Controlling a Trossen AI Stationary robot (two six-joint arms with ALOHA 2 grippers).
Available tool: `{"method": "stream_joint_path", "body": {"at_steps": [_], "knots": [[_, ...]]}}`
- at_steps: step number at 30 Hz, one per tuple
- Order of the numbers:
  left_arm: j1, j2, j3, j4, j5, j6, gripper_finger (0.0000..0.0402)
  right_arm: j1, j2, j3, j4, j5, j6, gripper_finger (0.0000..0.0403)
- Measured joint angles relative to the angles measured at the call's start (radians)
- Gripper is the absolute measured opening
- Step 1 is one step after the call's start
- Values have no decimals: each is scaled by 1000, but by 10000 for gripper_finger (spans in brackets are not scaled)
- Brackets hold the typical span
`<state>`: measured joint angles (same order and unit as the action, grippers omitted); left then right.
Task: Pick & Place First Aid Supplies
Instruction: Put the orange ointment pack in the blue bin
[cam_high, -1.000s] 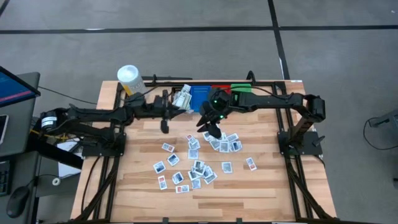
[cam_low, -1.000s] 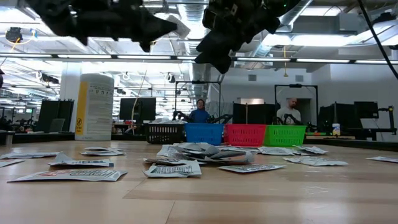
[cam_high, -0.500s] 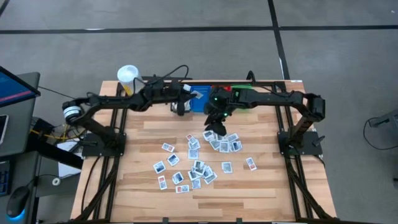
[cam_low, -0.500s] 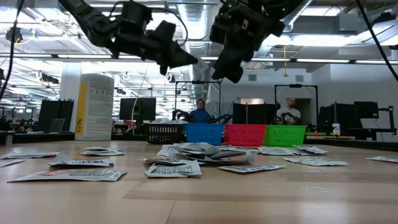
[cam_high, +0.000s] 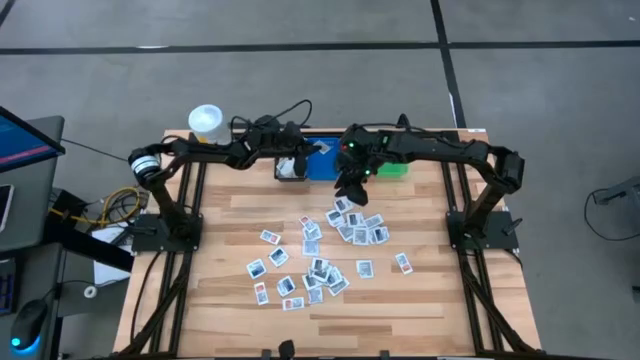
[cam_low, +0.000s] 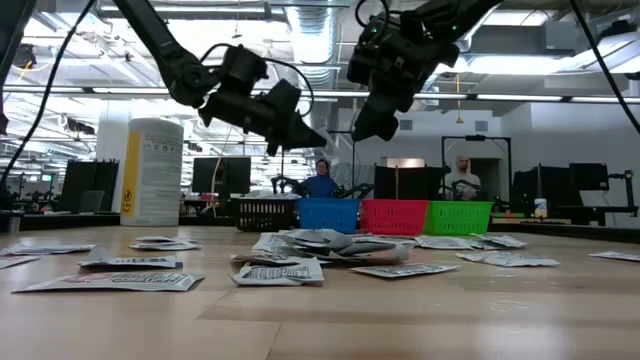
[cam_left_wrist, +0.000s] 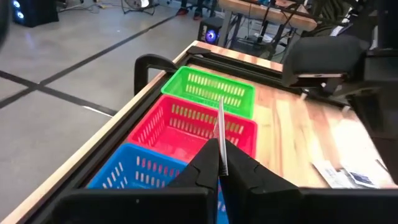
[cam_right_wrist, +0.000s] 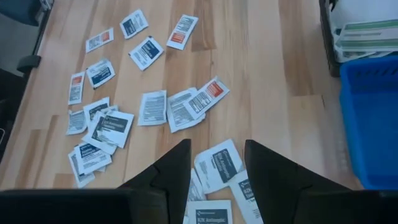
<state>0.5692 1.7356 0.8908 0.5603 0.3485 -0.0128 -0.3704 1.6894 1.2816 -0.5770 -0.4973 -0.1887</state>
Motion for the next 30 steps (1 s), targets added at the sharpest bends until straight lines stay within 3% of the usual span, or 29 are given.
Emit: {"method": "stream_joint_path", "body": {"at_steps": [9, 19, 23, 30], "knots": [[21, 67, 28, 12, -4, 8, 11, -12, -1, -8, -17, 0, -5, 142], [11, 111, 27, 23, -5, 9, 14, -2, -1, -174, 31, -2, 60, 146], [1, 106, 27, 23, -57, 15, 18, 16, 0, -212, 93, -7, 105, 144], [-12, 106, 27, 2, -60, 8, 73, 25, 0, -217, 111, -7, 119, 142]]}}
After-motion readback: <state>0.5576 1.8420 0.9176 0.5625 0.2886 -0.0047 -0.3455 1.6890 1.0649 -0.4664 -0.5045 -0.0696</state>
